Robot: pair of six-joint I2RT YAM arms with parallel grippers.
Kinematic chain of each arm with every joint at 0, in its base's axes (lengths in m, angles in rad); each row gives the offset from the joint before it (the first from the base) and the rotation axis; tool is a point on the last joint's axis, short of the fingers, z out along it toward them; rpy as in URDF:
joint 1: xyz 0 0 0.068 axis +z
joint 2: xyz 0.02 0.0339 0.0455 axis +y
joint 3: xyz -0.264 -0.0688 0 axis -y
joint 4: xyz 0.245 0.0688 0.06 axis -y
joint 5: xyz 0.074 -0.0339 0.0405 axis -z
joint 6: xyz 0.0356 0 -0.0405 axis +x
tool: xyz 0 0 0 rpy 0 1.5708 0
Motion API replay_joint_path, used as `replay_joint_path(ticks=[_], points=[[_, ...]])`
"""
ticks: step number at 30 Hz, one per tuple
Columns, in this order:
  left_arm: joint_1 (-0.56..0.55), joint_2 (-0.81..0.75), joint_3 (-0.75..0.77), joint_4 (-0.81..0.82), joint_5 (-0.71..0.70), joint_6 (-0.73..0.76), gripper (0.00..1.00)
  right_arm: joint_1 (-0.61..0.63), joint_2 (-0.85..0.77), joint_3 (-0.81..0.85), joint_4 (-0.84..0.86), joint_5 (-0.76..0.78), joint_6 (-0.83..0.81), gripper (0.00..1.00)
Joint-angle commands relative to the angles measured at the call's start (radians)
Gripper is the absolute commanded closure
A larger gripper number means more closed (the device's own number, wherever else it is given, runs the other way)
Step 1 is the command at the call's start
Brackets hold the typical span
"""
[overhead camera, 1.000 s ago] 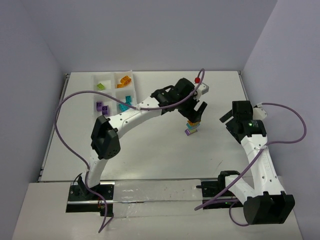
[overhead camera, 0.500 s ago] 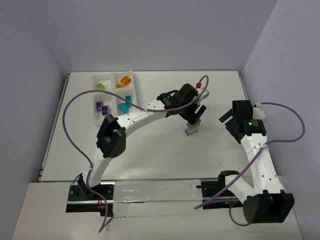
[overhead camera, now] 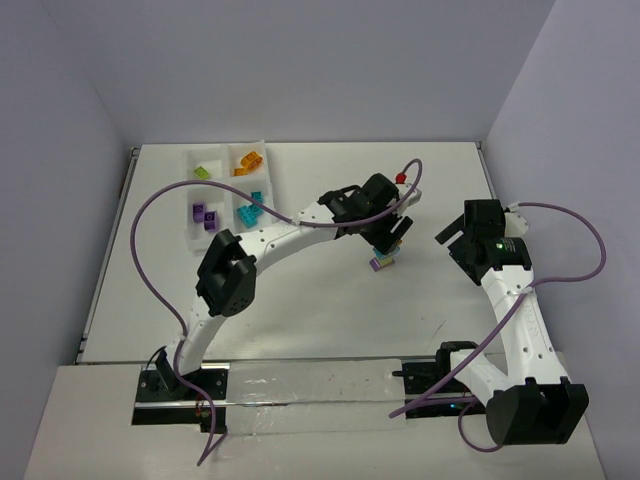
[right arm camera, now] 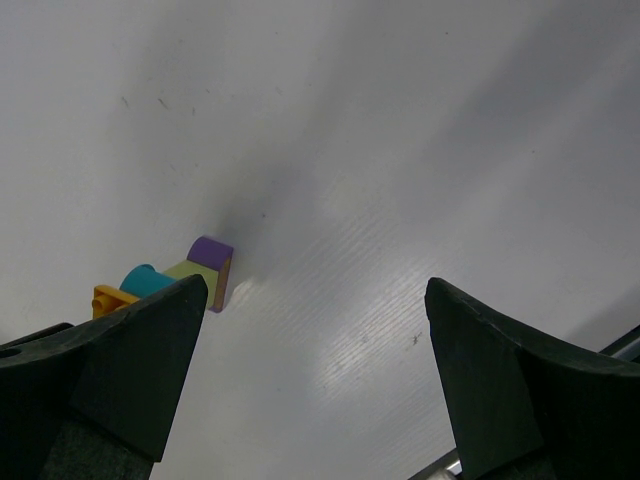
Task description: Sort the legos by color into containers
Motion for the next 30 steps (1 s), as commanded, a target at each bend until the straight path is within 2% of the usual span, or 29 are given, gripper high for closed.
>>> replay_joint_path(ticks=[1,10,14,17,19,20,23,26,28,30], points=[[-0.022,0.027,0.031,0.023,-0.011,0.024,0.27,-0.007,0.001,0.034,0.043,0.006,-0.012,0.03],[-0.029,0.054,0.047,0.013,-0.038,0.014,0.43,-0.007,0.000,0.037,0.045,-0.004,-0.019,0.03],[-0.029,0.044,0.045,0.015,-0.044,0.007,0.56,-0.007,0.001,0.037,0.051,-0.015,-0.023,0.03],[-0.029,0.024,0.040,0.019,-0.047,0.003,0.79,-0.008,0.001,0.034,0.059,-0.032,-0.028,0.03],[-0.019,0.001,0.041,0.016,-0.046,-0.008,1.00,-0.007,-0.001,0.032,0.075,-0.059,-0.041,0.03],[-0.012,-0.014,0.040,0.015,-0.044,-0.021,1.00,-0.007,-0.002,0.032,0.081,-0.069,-0.053,0.03],[0.070,-0.085,-0.003,0.031,0.061,-0.093,1.00,-0.007,-0.010,0.025,0.139,-0.184,-0.109,0.04],[0.193,-0.179,-0.135,0.139,0.286,-0.209,1.00,-0.006,-0.017,0.011,0.233,-0.355,-0.194,0.05],[0.270,-0.265,-0.246,0.266,0.500,-0.338,1.00,-0.001,-0.018,-0.010,0.297,-0.500,-0.217,0.05],[0.343,-0.314,-0.380,0.453,0.629,-0.438,1.00,0.010,-0.023,-0.044,0.380,-0.609,-0.213,0.06]])
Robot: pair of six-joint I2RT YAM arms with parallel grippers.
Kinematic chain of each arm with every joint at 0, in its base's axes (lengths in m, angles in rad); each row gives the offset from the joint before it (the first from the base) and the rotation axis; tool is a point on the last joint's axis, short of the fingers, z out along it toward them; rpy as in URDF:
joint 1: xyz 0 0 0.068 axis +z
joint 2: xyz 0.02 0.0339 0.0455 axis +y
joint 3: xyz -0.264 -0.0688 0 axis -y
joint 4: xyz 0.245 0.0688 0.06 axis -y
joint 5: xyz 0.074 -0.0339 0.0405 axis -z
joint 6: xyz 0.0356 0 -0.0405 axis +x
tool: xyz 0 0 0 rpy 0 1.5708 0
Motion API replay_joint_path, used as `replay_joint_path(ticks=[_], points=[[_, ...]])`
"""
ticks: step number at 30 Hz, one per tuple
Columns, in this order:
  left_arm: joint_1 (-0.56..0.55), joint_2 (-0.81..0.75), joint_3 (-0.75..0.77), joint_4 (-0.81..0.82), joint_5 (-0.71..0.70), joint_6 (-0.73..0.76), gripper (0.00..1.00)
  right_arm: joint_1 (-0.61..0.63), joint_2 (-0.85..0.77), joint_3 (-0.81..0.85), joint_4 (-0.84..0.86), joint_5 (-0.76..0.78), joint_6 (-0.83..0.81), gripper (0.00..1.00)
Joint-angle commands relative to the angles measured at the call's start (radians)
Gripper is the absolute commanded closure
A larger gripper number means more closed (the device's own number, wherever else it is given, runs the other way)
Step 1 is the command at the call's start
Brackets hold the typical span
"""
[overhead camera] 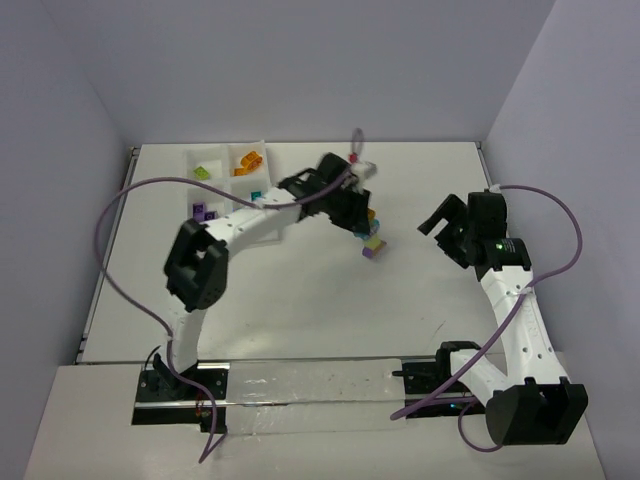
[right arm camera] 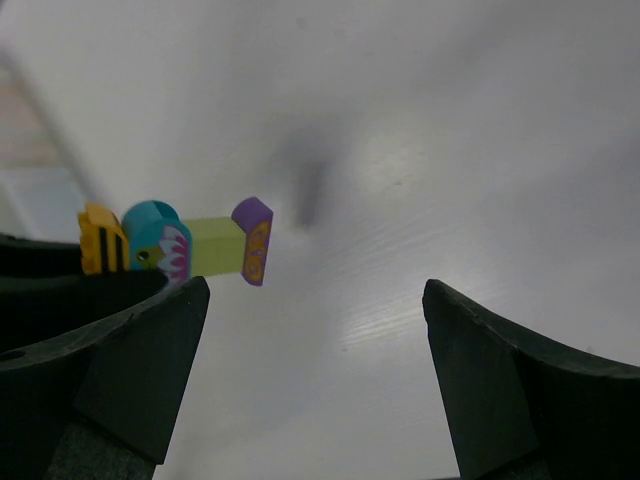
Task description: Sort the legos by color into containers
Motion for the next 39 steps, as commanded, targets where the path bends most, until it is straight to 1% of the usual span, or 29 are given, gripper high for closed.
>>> replay_joint_path(ticks=[1,2,3,4,5,7,11,13,14,16,18,20,23,25,30,32,33,35,36,37,38,39], points=[[0.196,-0.218,-0.218,0.457,0.450,-0.360,1.00,0.017,-0.029,-0.057,0.254,-0.358,-0.059,0.06],[0.211,-0.224,-0.240,0.520,0.496,-0.410,1.00,0.019,-0.033,-0.067,0.278,-0.420,-0.054,0.06],[0.237,-0.229,-0.275,0.640,0.570,-0.504,1.00,0.021,-0.038,-0.084,0.334,-0.460,-0.047,0.06],[0.250,-0.231,-0.296,0.670,0.606,-0.527,1.00,0.021,-0.039,-0.088,0.374,-0.497,-0.045,0.06],[0.258,-0.234,-0.314,0.711,0.622,-0.560,1.00,0.021,-0.039,-0.092,0.403,-0.535,-0.042,0.05],[0.267,-0.255,-0.355,0.862,0.645,-0.672,1.00,0.021,-0.029,-0.085,0.467,-0.619,-0.036,0.05],[0.269,-0.249,-0.381,1.010,0.702,-0.826,1.00,0.021,-0.010,-0.072,0.557,-0.728,-0.039,0.05],[0.269,-0.240,-0.399,1.131,0.722,-0.914,1.00,0.043,0.013,-0.064,0.596,-0.783,-0.037,0.05],[0.269,-0.240,-0.404,1.168,0.723,-0.918,1.00,0.049,0.014,-0.056,0.601,-0.786,-0.037,0.06],[0.270,-0.231,-0.409,1.230,0.733,-0.984,1.00,0.057,0.055,-0.026,0.590,-0.817,-0.063,0.07],[0.270,-0.229,-0.413,1.268,0.735,-1.006,1.00,0.069,0.064,-0.009,0.592,-0.814,-0.073,0.08],[0.270,-0.229,-0.412,1.271,0.736,-1.018,1.00,0.073,0.068,-0.007,0.602,-0.809,-0.070,0.08],[0.270,-0.236,-0.406,1.247,0.739,-1.000,1.00,0.086,0.088,-0.002,0.659,-0.835,-0.036,0.08],[0.269,-0.244,-0.399,1.201,0.738,-0.968,1.00,0.107,0.098,0.005,0.688,-0.841,-0.021,0.08],[0.268,-0.246,-0.393,1.161,0.736,-0.935,1.00,0.142,0.122,0.020,0.776,-0.848,0.046,0.14],[0.266,-0.247,-0.395,1.160,0.738,-0.930,1.00,0.146,0.132,0.019,0.828,-0.853,0.081,0.20],[0.265,-0.248,-0.395,1.155,0.738,-0.924,1.00,0.146,0.138,0.020,0.841,-0.856,0.100,0.25],[0.263,-0.253,-0.394,1.135,0.735,-0.909,1.00,0.150,0.148,0.022,0.861,-0.862,0.116,0.39],[0.262,-0.255,-0.393,1.132,0.735,-0.903,1.00,0.152,0.152,0.025,0.864,-0.863,0.119,0.42],[0.261,-0.256,-0.394,1.128,0.736,-0.898,1.00,0.154,0.156,0.026,0.865,-0.863,0.122,0.50],[0.261,-0.257,-0.395,1.123,0.737,-0.894,1.00,0.155,0.158,0.026,0.868,-0.864,0.126,0.61],[0.261,-0.258,-0.397,1.121,0.738,-0.894,1.00,0.155,0.155,0.021,0.874,-0.861,0.133,0.68]])
